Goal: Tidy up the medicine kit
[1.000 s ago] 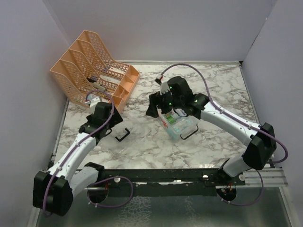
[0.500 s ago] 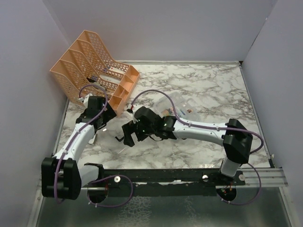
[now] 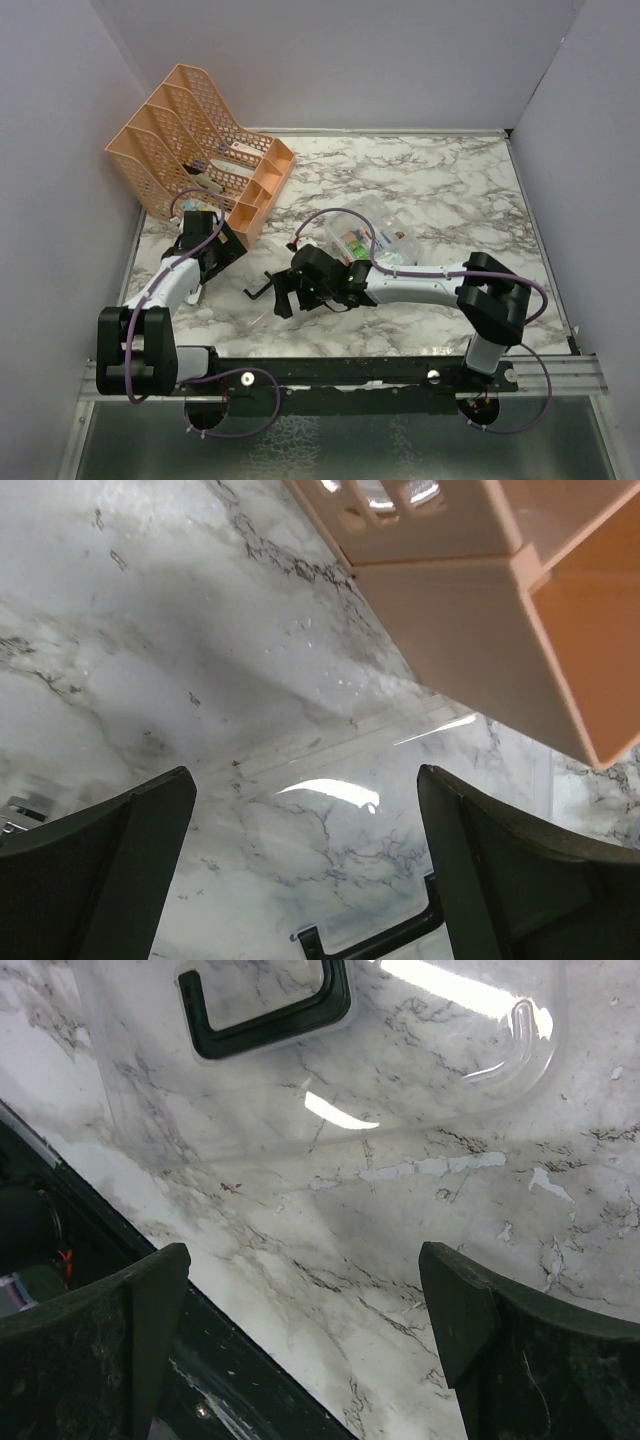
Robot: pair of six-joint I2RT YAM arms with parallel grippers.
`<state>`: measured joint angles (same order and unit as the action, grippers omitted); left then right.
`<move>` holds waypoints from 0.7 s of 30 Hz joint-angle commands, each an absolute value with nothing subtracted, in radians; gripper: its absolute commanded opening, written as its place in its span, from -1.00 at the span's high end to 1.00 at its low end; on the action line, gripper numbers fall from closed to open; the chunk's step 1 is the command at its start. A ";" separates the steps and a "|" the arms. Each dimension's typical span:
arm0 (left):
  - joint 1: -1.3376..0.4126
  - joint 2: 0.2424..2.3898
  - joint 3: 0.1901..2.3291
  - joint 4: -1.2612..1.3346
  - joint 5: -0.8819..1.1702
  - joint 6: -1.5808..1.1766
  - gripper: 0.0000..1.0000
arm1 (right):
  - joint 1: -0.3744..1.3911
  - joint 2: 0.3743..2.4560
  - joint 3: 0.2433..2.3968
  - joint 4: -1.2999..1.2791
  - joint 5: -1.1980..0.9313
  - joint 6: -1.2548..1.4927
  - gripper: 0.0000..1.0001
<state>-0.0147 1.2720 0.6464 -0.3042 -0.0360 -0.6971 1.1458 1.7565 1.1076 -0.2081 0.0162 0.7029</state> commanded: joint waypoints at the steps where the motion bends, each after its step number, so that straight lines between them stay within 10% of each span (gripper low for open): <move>1: -0.011 1.246 0.585 -0.281 0.049 -0.718 -0.93 | 1.154 1.773 1.093 -0.190 0.117 0.805 -0.96; 21: -0.011 1.132 0.470 -0.318 0.265 -0.769 -0.90 | 1.147 1.929 1.216 -0.340 0.259 1.040 -0.56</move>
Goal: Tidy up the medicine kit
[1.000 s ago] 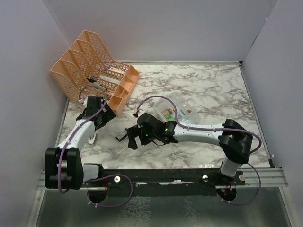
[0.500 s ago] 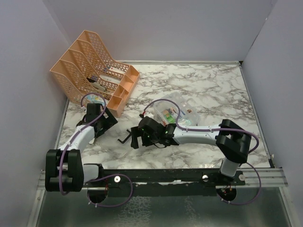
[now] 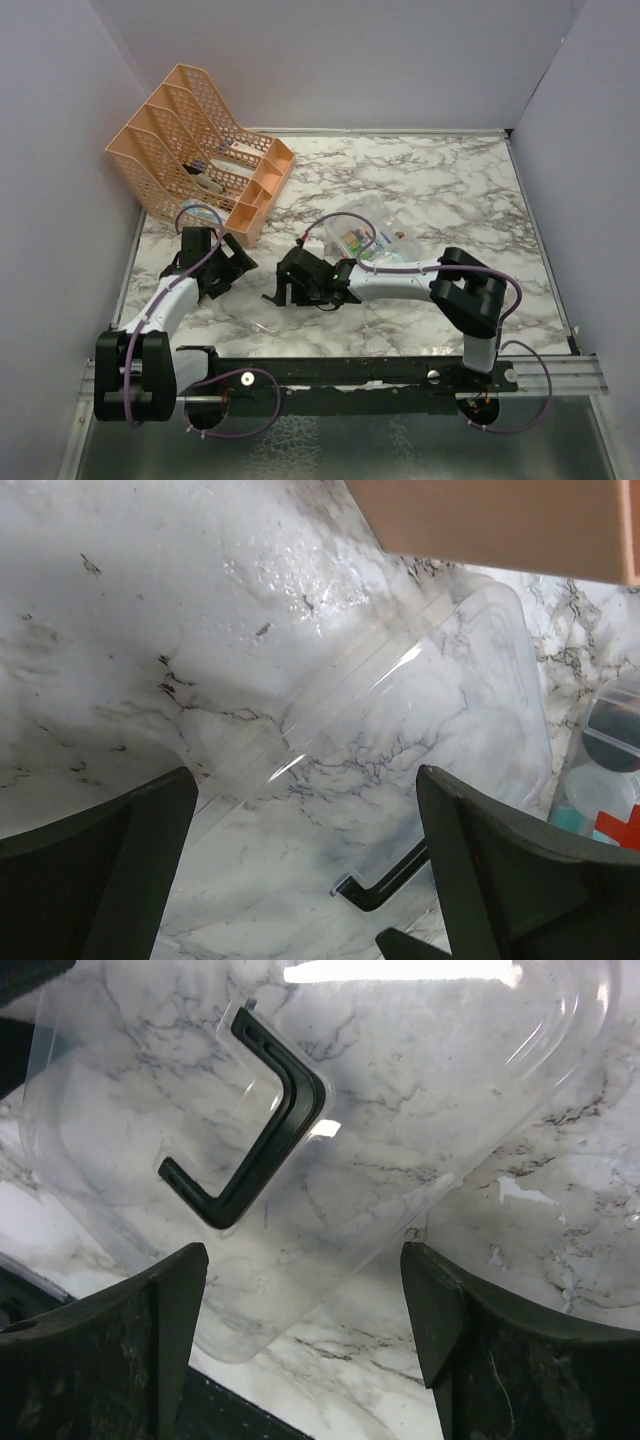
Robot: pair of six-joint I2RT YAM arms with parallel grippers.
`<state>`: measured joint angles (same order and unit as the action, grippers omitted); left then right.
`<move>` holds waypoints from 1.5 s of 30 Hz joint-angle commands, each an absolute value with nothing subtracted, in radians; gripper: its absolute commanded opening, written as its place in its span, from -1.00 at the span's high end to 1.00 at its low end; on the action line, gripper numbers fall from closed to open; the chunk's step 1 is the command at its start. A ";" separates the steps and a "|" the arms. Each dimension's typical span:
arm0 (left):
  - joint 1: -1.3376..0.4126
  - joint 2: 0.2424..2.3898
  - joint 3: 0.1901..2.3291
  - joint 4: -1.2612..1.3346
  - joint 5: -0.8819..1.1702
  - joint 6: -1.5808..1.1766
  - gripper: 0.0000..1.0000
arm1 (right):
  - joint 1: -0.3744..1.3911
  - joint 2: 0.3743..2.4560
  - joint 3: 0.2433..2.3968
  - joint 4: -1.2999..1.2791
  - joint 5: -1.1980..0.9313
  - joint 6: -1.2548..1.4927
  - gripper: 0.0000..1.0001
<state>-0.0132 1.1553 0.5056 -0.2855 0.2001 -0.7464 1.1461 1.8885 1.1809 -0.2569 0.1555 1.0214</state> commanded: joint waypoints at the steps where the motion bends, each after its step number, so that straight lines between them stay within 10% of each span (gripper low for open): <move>1: -0.012 1.127 0.462 -0.319 0.265 -0.770 -0.90 | 1.143 1.938 1.228 -0.360 0.277 1.037 -0.56; 16: -0.024 1.094 0.493 -0.391 0.185 -0.761 -0.86 | 1.129 2.033 1.419 -0.662 0.430 1.081 -0.30; 34: -0.044 1.063 0.667 -0.479 0.072 -0.566 -0.80 | 1.036 2.006 1.366 -0.460 0.154 0.506 -0.04; 45: -0.045 1.060 0.670 -0.478 0.073 -0.566 -0.80 | 1.036 1.980 1.487 -0.600 0.217 0.740 -0.82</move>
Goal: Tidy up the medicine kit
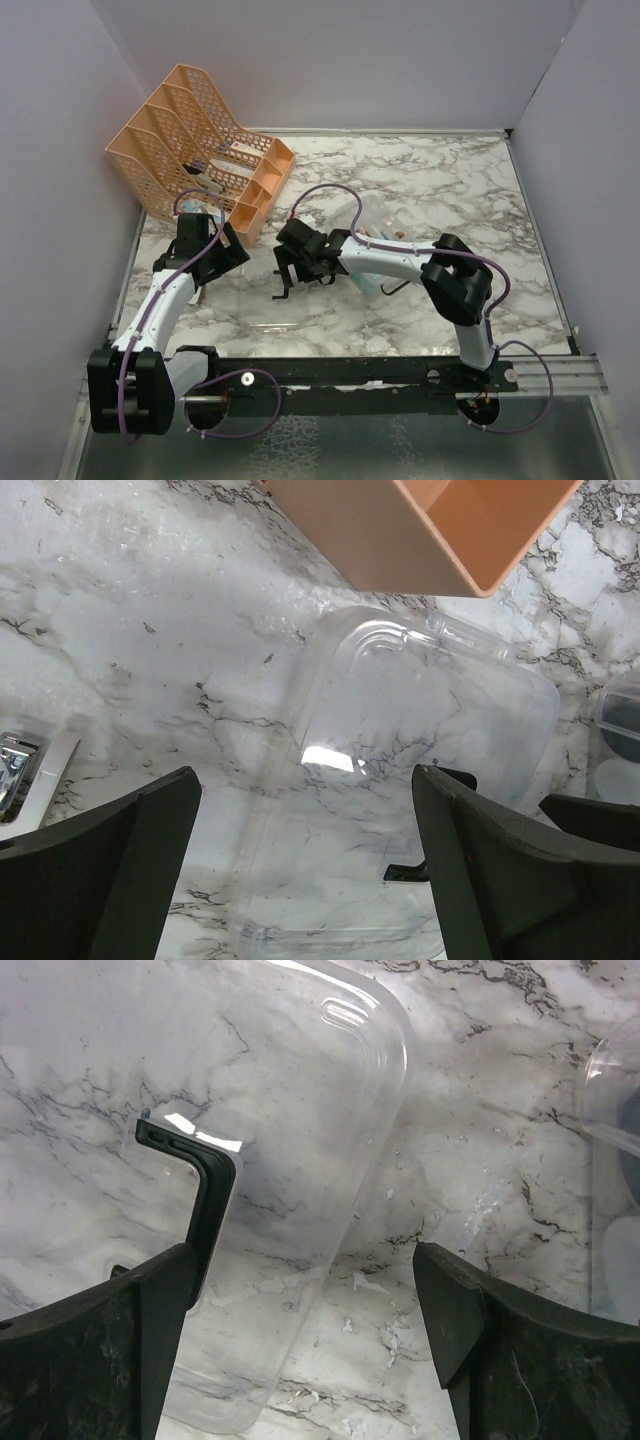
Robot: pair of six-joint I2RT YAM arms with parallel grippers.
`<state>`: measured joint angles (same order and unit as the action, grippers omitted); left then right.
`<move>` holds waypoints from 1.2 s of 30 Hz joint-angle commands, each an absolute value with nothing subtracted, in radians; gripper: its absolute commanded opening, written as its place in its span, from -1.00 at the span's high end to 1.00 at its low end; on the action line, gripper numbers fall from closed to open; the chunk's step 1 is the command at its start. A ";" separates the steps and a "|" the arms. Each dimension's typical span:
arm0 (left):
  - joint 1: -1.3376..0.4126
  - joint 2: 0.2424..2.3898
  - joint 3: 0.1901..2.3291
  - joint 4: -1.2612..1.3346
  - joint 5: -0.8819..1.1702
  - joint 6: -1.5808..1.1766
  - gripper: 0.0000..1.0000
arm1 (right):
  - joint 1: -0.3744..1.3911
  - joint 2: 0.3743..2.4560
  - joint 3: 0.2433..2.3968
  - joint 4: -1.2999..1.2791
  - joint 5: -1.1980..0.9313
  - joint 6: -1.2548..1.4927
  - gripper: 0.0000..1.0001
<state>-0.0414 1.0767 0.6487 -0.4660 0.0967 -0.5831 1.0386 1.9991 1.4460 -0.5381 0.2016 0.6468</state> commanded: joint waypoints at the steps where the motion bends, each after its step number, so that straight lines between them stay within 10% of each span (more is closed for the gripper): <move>1: -0.046 1.061 0.672 -0.477 0.075 -0.567 -0.80 | 1.038 1.982 1.489 -0.599 0.210 0.757 -0.83; 36: -0.049 1.070 0.671 -0.470 0.086 -0.575 -0.80 | 1.062 2.074 1.602 -0.696 0.235 0.850 0.04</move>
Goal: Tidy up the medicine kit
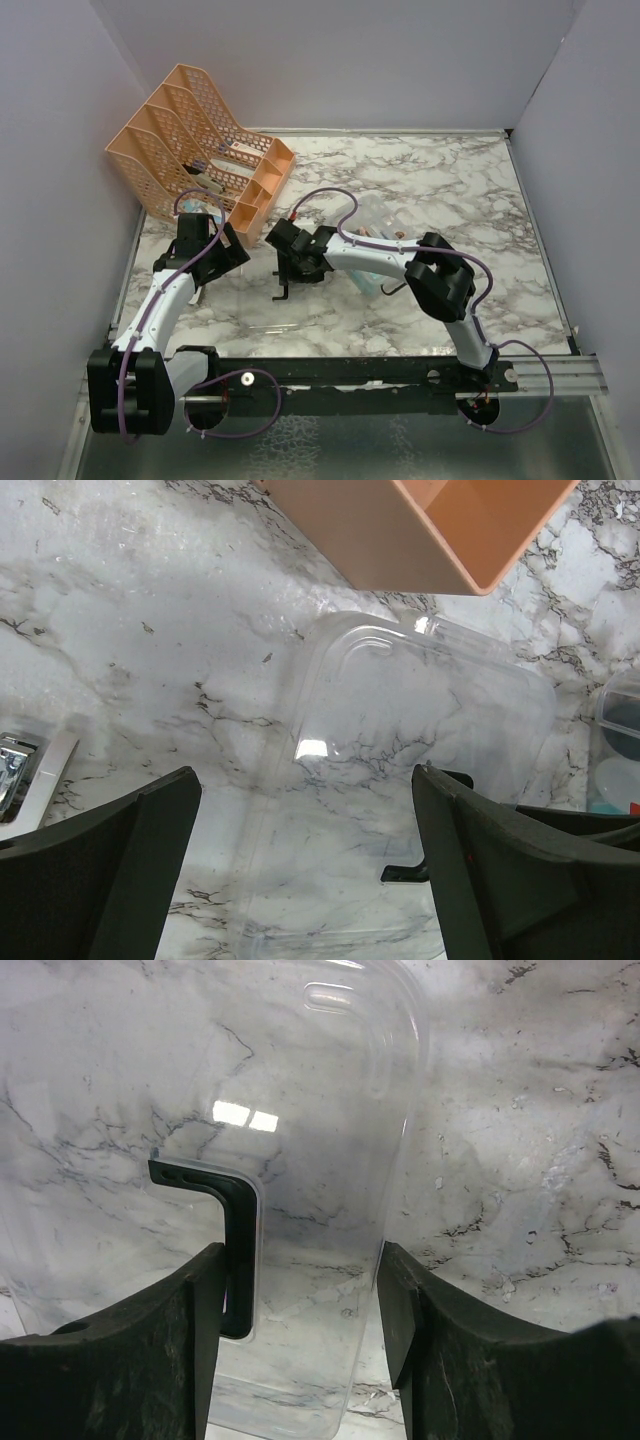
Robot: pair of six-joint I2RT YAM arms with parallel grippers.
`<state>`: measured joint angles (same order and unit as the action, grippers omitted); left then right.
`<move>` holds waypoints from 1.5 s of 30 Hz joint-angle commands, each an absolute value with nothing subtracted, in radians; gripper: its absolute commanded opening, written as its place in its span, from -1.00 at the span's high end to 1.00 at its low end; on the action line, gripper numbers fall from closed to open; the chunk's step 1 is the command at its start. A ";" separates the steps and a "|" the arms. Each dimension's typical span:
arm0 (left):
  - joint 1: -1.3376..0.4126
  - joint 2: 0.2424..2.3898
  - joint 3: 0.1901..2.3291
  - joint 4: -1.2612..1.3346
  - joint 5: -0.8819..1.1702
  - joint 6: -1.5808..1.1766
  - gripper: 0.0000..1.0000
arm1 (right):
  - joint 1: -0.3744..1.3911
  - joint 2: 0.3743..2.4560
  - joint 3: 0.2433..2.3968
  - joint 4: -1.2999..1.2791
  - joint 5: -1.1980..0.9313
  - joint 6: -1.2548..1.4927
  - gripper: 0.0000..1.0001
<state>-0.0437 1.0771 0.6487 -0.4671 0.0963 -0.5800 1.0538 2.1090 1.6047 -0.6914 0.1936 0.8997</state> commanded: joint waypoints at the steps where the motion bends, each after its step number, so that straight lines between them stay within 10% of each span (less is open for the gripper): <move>1: -0.049 1.070 0.670 -0.471 0.086 -0.575 -0.80 | 1.063 2.057 1.602 -0.692 0.237 0.839 0.04; 22: -0.057 0.936 0.978 -0.700 -0.040 -0.499 -0.75 | 1.059 1.857 1.681 -0.735 0.289 0.586 0.04; 45: -0.094 0.918 1.039 -0.651 0.413 -0.438 -0.76 | 0.637 1.548 1.613 -0.857 0.200 0.247 0.03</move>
